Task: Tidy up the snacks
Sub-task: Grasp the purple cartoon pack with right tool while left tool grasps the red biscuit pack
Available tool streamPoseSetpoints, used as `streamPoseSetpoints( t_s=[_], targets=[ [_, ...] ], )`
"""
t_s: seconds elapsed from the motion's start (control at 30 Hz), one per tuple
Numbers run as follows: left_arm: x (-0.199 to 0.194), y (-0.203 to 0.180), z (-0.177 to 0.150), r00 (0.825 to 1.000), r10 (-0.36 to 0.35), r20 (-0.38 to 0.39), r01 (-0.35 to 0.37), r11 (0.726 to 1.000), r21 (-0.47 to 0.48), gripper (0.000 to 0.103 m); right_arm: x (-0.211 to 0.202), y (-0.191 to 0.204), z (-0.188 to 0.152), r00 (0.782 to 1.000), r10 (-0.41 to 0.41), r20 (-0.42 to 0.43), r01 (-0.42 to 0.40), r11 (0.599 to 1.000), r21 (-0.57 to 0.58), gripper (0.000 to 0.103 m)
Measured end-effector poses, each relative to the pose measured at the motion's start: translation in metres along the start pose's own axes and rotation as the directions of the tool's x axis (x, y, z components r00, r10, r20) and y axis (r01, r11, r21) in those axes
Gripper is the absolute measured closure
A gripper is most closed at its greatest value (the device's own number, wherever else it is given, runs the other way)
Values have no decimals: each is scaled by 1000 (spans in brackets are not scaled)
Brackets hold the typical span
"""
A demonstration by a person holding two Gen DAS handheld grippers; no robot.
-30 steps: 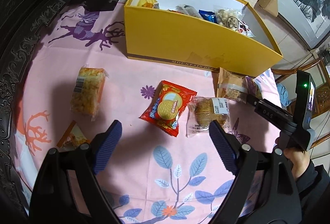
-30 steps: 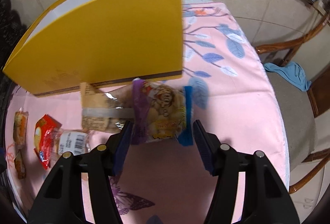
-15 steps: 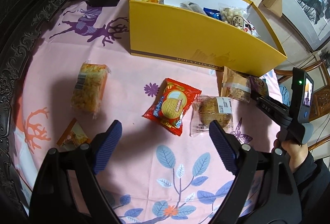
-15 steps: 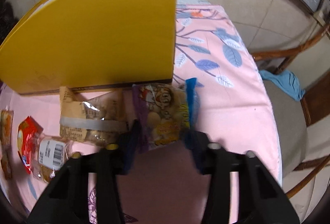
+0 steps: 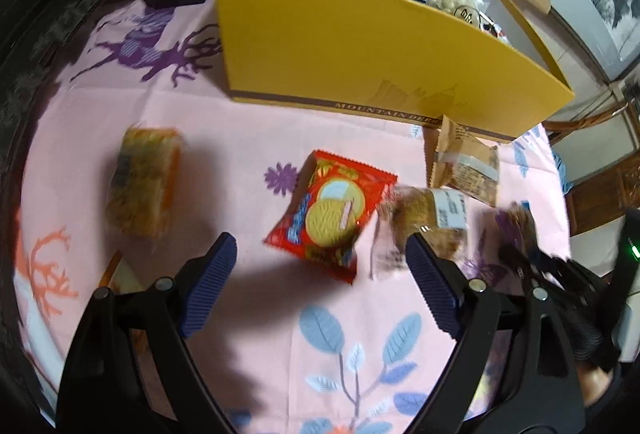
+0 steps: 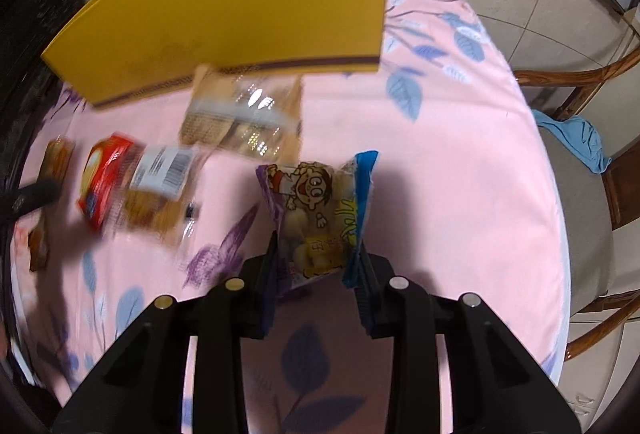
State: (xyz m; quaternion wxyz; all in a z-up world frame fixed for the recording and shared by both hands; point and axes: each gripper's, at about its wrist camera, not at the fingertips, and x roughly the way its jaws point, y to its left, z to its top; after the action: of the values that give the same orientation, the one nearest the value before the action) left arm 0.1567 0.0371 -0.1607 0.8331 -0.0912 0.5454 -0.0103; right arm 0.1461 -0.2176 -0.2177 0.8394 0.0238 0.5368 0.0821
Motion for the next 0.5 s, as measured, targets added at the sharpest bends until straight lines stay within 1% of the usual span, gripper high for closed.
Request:
streamPoseSetpoints(
  t_s=[0.13,0.3,0.33,0.37,0.43,0.47,0.5],
  targets=[
    [23,-1,7,999,-15,-33,16,1000,23,15,-1,2,-5,1000,10,-9,-10,1000,11,70],
    [50,-3,8,996,0,-86,6,998,66,21,-1,-1,-3,1000,13,-16,-13,1000,26,70],
    [50,-4,8,998,-4,-70,9,997,73,21,-2,-1,-4,1000,13,-18,-13,1000,27,69],
    [53,-5,9,997,-2,-71,7,997,81,21,-4,0,-6,1000,14,-19,-13,1000,27,69],
    [56,-9,11,998,16,-58,-10,994,105,21,-5,1,-7,1000,14,-20,-13,1000,28,69],
    [57,-11,12,998,25,-51,-19,994,111,23,-4,0,-6,1000,13,-20,-12,1000,28,69],
    [57,-13,12,998,39,-42,-34,992,118,32,-2,-1,-3,1000,10,-20,-9,1000,27,69]
  ],
)
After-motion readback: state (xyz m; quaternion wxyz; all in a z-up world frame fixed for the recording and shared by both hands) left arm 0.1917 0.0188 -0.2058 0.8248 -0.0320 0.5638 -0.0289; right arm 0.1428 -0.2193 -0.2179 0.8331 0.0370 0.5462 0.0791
